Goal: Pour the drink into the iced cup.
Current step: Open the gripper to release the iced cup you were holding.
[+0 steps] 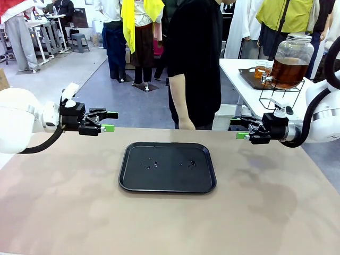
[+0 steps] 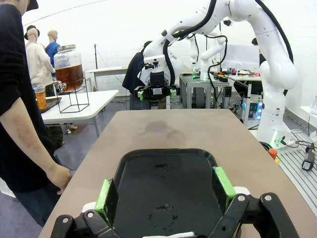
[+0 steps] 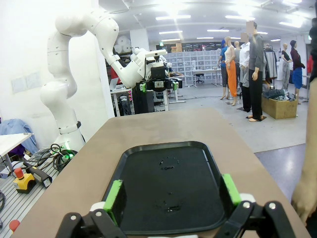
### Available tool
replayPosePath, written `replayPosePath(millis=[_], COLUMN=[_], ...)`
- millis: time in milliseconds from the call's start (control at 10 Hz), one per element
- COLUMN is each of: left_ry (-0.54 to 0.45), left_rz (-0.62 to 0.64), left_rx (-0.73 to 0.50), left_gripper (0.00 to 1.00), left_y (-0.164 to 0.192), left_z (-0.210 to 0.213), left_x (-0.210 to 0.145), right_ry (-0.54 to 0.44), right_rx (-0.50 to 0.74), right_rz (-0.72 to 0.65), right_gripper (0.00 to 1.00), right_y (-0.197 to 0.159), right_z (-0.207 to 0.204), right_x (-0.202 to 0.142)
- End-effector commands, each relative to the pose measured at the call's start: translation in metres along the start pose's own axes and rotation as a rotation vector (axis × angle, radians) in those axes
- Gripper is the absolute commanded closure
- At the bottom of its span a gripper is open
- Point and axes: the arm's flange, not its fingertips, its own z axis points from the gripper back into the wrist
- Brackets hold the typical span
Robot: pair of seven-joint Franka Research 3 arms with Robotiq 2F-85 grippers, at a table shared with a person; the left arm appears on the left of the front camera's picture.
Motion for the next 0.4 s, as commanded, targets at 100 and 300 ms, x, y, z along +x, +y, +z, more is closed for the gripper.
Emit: replayPosePath(millis=[100,300], left_ry=[-0.004,-0.004], left_rz=[0.0,0.0], left_rx=[0.014,0.014], left_gripper=[0.0,0.0], left_y=[0.001,0.001], left_z=[-0.0019,-0.0019], left_x=[0.0016,0.0016], right_ry=[-0.004,-0.004], right_rx=[0.002,0.002], right_rz=[0.005,0.005], right_gripper=[0.0,0.0], right_y=[0.0005,0.0005], right_z=[0.0001,0.0001], right_x=[0.0029,0.0029])
